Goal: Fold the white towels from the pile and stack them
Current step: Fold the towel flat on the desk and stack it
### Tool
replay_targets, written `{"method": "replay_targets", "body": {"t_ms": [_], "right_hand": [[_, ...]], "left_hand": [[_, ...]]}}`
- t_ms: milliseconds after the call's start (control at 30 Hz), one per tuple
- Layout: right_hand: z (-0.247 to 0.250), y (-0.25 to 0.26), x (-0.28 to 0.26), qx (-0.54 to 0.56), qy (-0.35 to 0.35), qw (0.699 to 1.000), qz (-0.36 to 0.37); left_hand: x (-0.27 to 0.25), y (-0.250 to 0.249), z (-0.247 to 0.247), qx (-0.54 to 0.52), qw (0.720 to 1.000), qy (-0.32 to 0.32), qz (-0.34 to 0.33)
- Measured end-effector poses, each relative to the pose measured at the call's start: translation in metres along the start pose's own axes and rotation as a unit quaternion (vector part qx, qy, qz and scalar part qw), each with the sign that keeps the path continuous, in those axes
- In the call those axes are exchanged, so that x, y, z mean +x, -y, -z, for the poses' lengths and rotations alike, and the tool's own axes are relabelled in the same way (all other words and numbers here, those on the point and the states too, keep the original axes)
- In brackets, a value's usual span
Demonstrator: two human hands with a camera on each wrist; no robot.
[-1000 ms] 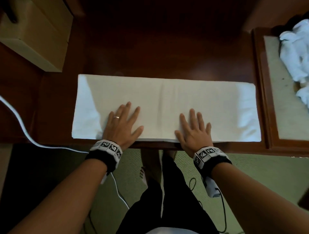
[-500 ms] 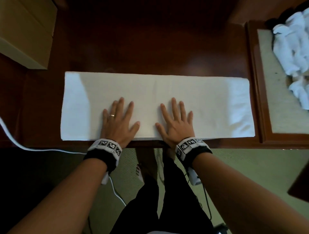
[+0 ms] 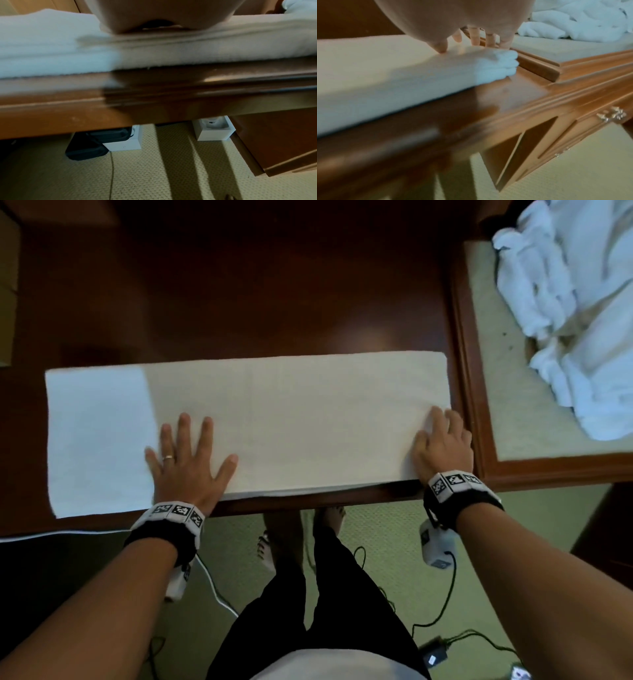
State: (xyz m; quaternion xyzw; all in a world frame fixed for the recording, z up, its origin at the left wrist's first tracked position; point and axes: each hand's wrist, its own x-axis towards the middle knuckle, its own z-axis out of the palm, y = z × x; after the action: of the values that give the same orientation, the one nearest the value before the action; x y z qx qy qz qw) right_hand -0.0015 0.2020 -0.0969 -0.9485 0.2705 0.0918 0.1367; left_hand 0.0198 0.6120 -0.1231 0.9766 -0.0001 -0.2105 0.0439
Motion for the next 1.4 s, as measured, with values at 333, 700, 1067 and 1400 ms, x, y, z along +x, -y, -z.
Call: {"method": "replay_targets", "body": {"t_ms": [333,700,1067,1400], "right_hand": [[0.037,-0.013,0.056,0.204,0.176,0.937,-0.222],[0.138,0.053,0.134,0.038,0.004,0.999,0.032],[0.196,0.118,0.120,-0.020,-0.190,0.947,0.257],[0.006,0.164,-0.050,-0.037,0.001,0.913,0.407]], "left_hand": [[0.003,-0.034,0.020,-0.040,0.993,0.028,0.103],[-0.001,-0.068,0.041,-0.100,0.993,0.006,0.069],[-0.008,-0.086,0.043,0.005,0.996,0.041,-0.073],[-0.003,-0.012,0.074,-0.046,0.998,-0.019,-0.040]]}}
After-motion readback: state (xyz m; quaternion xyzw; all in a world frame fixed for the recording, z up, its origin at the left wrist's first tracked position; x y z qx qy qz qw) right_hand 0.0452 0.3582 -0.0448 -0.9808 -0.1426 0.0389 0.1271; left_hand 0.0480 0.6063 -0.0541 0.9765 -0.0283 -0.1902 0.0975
